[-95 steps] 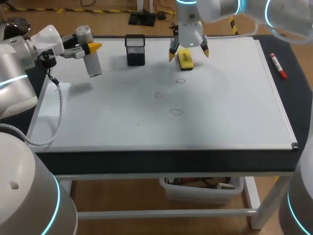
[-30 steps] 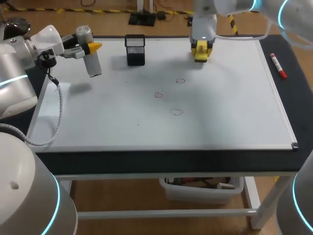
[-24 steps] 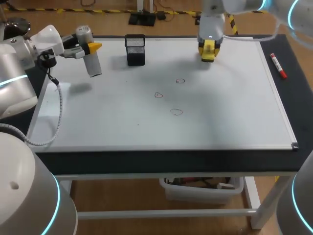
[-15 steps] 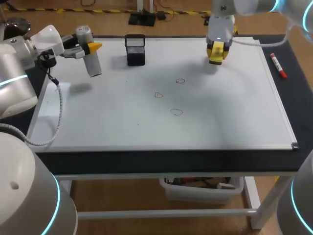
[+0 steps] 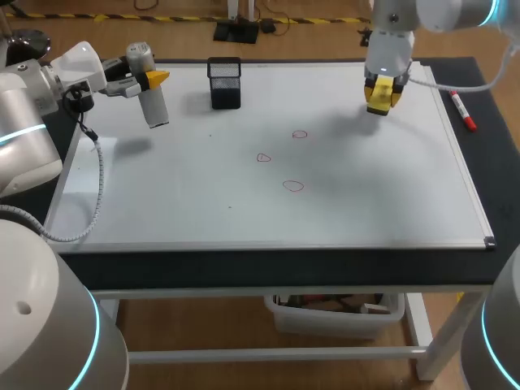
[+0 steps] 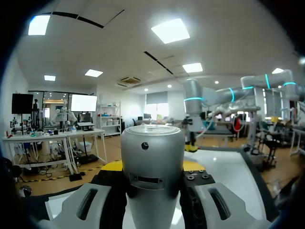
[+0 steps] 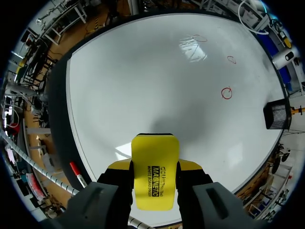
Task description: Pick up the inspection probe, press it on each red-marked spot on the whiteboard one by one, put down the probe, pick up the eraser, and wipe off all the red marks.
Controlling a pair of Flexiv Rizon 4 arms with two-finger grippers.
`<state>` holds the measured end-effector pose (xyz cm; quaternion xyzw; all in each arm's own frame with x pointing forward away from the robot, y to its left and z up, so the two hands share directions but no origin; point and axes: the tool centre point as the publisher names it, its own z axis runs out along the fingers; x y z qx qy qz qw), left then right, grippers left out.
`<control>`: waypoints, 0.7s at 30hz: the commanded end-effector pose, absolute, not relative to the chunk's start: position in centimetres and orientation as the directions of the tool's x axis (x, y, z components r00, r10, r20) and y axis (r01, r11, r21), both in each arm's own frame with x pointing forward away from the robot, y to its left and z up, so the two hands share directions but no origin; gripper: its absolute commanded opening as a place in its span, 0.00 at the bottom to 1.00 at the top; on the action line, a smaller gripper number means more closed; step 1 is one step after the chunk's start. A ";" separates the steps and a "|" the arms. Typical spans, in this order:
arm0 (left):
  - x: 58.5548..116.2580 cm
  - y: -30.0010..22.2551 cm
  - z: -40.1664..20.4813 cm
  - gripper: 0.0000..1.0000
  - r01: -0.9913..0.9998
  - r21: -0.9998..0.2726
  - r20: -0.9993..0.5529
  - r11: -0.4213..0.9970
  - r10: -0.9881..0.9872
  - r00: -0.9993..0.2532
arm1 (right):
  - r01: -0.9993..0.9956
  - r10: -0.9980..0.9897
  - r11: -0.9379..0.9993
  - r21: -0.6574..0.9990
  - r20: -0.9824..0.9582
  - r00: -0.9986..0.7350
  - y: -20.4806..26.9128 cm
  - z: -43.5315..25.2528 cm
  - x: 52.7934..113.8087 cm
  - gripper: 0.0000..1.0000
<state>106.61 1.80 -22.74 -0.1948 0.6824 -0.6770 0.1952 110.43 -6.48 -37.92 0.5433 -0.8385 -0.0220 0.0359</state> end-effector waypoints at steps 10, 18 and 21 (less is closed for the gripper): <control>106.6 1.8 -22.8 0.00 0.003 -1.000 -0.005 0.004 -0.530 -0.848 | -0.909 -0.912 0.410 0.072 0.031 -0.408 -6.8 -37.3 109.8 0.00; 106.6 1.8 -22.8 0.00 0.003 -1.000 -0.005 0.004 -0.530 -0.848 | -0.909 -0.912 0.410 0.072 0.031 -0.408 -6.8 -37.3 109.8 0.00; 105.8 0.6 -22.5 0.00 0.017 -1.000 -0.019 0.009 -0.495 -0.869 | -0.909 -0.912 0.410 0.072 0.031 -0.408 -6.8 -37.3 109.8 0.00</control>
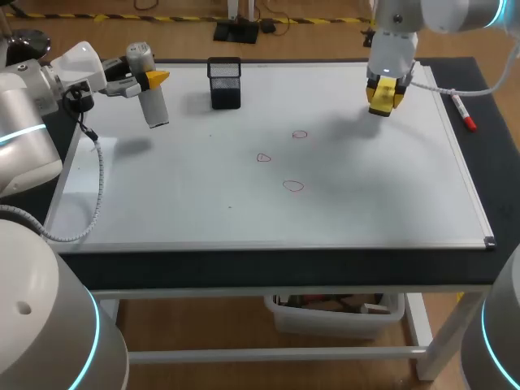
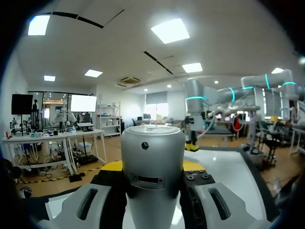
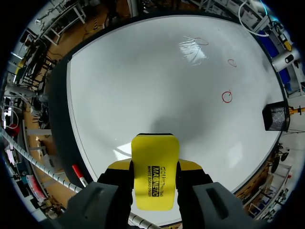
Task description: Pick up the inspection probe, press it on each red-marked spot on the whiteboard one by one, put down the probe, pick up the eraser, and wipe off all the red marks.
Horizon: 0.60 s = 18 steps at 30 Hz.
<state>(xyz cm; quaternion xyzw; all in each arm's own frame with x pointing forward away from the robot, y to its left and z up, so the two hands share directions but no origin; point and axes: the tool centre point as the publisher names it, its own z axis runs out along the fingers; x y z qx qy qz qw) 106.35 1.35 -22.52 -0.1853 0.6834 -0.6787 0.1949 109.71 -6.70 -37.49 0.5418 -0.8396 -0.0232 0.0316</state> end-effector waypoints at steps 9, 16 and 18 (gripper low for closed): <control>104.1 -2.8 -22.6 0.00 0.029 -0.999 -0.019 -0.017 -0.423 -0.906 | -0.909 -0.912 0.410 0.072 0.031 -0.408 -6.8 -37.3 109.8 0.00; 103.3 -7.5 -22.7 0.00 0.031 -0.999 -0.020 -0.031 -0.307 -0.951 | -0.909 -0.912 0.410 0.072 0.031 -0.408 -6.8 -37.3 109.8 0.00; 102.9 -8.9 -22.6 0.00 0.029 -0.998 -0.015 -0.048 -0.276 -0.961 | -0.909 -0.912 0.410 0.072 0.031 -0.408 -6.8 -37.3 109.8 0.00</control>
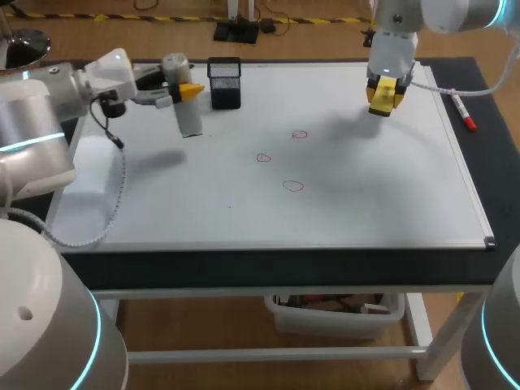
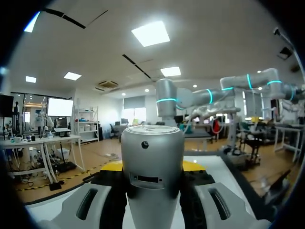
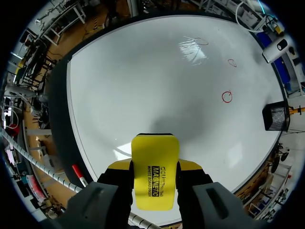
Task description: Pick up the inspection probe, press it on each red-marked spot on the whiteboard one by one, put down the probe, pick up the eraser, and wipe off all the red marks.
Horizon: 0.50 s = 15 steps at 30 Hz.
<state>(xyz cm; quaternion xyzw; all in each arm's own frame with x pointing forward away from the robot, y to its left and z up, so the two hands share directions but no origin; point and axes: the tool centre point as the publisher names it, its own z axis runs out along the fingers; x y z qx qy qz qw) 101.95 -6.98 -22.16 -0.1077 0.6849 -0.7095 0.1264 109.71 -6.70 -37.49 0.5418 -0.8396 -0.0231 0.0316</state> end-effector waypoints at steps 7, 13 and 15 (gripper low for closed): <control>102.0 -11.8 -22.7 0.00 0.017 -0.996 0.000 -0.088 -0.194 -0.981 | -0.909 -0.912 0.410 0.072 0.031 -0.408 -6.8 -37.3 109.8 0.00; 101.2 -15.2 -23.8 0.00 -0.019 -0.992 0.031 -0.126 -0.093 -0.995 | -0.909 -0.912 0.410 0.072 0.031 -0.408 -6.8 -37.3 109.8 0.00; 100.9 -16.4 -24.4 0.00 -0.034 -0.992 0.042 -0.122 -0.067 -0.997 | -0.909 -0.912 0.410 0.072 0.031 -0.408 -6.8 -37.3 109.8 0.00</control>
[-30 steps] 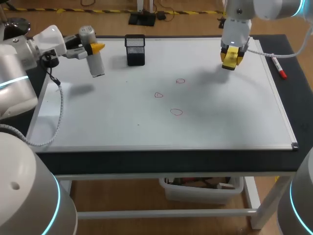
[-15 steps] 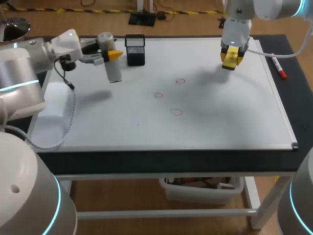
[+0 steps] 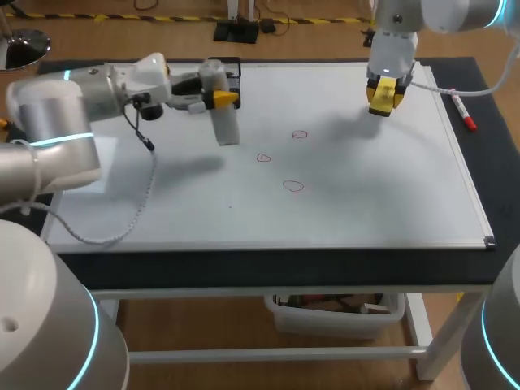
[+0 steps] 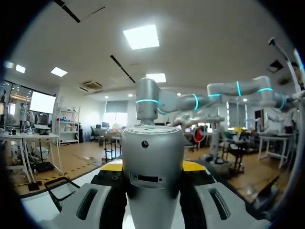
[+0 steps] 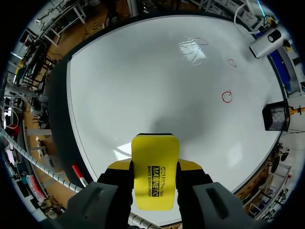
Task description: Pick up the inspection probe, press it on each red-marked spot on the whiteboard one by one, put down the probe, pick up the eraser, and wipe off all the red marks.
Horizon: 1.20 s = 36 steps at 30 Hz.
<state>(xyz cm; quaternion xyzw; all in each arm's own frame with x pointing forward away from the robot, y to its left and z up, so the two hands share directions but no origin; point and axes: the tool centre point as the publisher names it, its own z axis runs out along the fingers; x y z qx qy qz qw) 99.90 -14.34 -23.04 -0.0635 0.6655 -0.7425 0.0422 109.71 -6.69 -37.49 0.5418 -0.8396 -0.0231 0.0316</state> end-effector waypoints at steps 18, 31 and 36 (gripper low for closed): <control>100.1 -20.7 -26.0 0.00 -0.056 -0.996 0.052 -0.077 0.051 -0.997 | -0.909 -0.912 0.410 0.072 0.031 -0.408 -6.8 -37.3 109.8 0.00; 101.1 -20.7 -28.0 0.00 -0.052 -0.997 0.046 -0.065 0.081 -0.996 | -0.909 -0.912 0.410 0.072 0.031 -0.408 -6.8 -37.3 109.8 0.00; 101.5 -21.1 -28.3 0.00 -0.060 -0.996 0.053 -0.067 0.096 -0.994 | -0.909 -0.912 0.410 0.072 0.031 -0.408 -6.8 -37.3 109.8 0.00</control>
